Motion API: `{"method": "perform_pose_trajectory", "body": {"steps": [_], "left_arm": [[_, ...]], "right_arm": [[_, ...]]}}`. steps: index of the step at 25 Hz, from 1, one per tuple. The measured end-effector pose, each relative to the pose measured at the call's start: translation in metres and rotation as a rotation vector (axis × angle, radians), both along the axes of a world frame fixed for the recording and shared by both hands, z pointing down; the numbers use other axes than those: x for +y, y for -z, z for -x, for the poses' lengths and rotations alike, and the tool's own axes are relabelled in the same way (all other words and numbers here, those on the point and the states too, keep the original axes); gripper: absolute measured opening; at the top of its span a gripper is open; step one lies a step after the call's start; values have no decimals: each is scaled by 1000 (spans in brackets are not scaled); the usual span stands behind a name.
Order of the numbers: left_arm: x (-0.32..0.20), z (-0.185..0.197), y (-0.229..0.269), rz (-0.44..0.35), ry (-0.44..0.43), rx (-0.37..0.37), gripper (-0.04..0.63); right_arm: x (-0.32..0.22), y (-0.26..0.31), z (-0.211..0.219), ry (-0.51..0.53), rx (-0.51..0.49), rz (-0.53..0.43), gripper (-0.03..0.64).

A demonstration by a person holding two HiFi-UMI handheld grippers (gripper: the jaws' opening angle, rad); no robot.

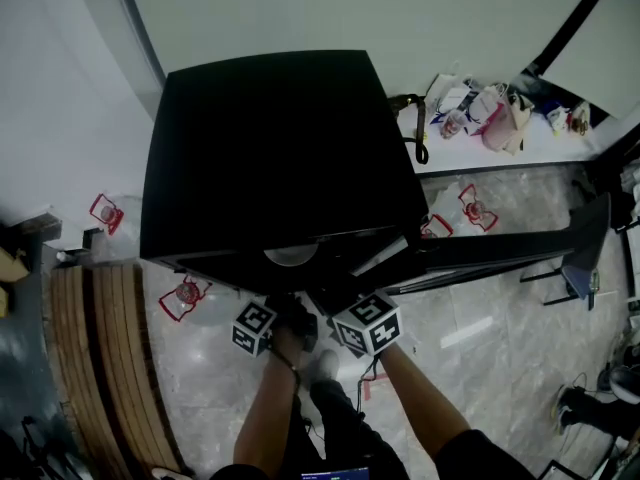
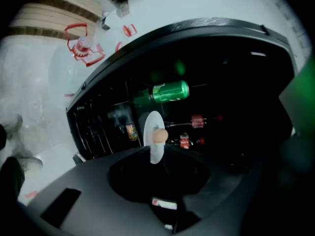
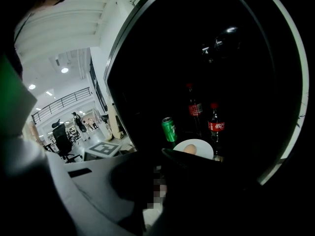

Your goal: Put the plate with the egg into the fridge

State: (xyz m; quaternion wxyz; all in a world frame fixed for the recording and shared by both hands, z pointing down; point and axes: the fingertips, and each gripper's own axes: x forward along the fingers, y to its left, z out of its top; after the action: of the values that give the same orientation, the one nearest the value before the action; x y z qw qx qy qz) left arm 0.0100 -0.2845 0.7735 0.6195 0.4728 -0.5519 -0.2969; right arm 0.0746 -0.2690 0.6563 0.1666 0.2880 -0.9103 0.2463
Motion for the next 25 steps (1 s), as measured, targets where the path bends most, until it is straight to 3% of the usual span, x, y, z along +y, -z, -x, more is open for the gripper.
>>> {"method": "perform_pose_trajectory", "body": {"steps": [2,5,11,13,19,25], "left_arm": [[15,-5,15,-30,-57,-55,40],[34,-14,49,-104,-185,-179,9],[66,-16,135,-334,-463,-648,8],[74,-24,168,-427,-530,-732,8],[94,-75,236,-609,-675,-763,8],[104,-179,275,-757,-835,-747,8]], "right_arm": [[4,4,-1,-15,-5,-12,30],[12,17,-2,-50,-13,-36,9],[45,59,-1,-132,-18,-114,9],[55,78,-9,-183,-28,-145,8],[79,127,-59,-302,-6,-242,8],[92,155,-174,-409,17,-317,8]]}}
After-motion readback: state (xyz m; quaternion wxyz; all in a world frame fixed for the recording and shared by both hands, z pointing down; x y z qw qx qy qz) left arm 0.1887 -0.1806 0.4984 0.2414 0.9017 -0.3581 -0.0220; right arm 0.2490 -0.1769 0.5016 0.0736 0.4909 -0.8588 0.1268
